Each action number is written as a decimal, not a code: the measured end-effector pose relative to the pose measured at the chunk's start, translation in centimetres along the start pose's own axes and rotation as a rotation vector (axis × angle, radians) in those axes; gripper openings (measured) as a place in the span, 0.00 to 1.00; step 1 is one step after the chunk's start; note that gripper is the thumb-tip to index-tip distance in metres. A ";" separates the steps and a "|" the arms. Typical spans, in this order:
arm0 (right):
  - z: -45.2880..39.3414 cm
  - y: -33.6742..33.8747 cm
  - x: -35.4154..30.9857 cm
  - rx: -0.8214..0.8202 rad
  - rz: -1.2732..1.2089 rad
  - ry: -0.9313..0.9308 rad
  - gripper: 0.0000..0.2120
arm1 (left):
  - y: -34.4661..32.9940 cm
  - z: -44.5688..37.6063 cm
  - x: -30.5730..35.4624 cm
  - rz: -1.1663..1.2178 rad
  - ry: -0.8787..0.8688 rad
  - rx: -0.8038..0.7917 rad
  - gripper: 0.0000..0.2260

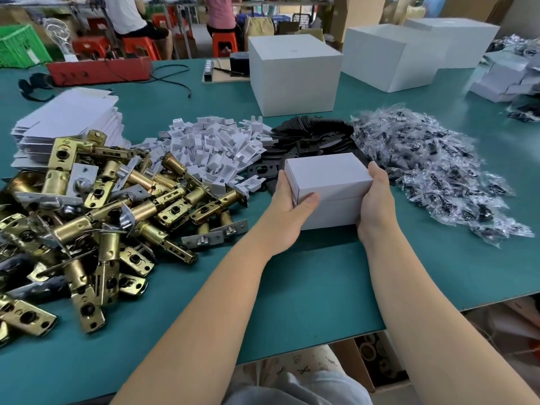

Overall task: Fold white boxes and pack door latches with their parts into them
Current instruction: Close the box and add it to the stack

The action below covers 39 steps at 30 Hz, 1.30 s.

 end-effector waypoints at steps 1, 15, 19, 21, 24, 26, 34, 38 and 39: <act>-0.1 0.1 0.0 -0.001 0.007 -0.001 0.19 | -0.4 0.0 -0.1 0.007 0.007 0.003 0.21; 0.3 -0.4 -0.5 -0.049 -0.056 0.011 0.19 | -1.5 0.5 -0.1 0.311 0.140 -0.027 0.47; 0.6 -0.8 -1.1 -0.091 -0.042 0.045 0.19 | -1.4 0.9 -0.1 0.356 0.141 -0.049 0.50; 0.7 -0.8 -1.4 -0.086 -0.047 0.044 0.19 | -1.6 0.9 0.0 0.369 0.131 -0.056 0.50; 1.1 -0.9 -1.5 -0.066 -0.046 0.022 0.19 | -1.4 0.9 0.0 0.368 0.116 -0.066 0.49; 1.3 -0.7 -1.6 -0.035 -0.059 0.022 0.18 | -1.2 1.0 0.3 0.374 0.089 -0.082 0.43; 7.0 0.5 -9.5 0.318 0.058 0.855 0.08 | 6.0 1.7 3.1 0.202 0.114 -0.043 0.20; 11.5 -7.5 -12.1 -0.009 0.328 1.262 0.07 | 14.8 1.8 6.7 -0.003 0.025 0.205 0.08; 12.1 -9.7 -11.8 -0.117 0.331 1.237 0.07 | 17.2 1.9 7.4 -0.062 0.013 0.303 0.08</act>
Point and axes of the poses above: each hand's wrist, its own z-axis away from the middle knuckle, its own y-axis out of the back of the hand, x = y × z, the point moved 8 cm from there along -z, towards the middle knuckle, and after that the axes turned 11 degrees about y, right-handed, at the moved point
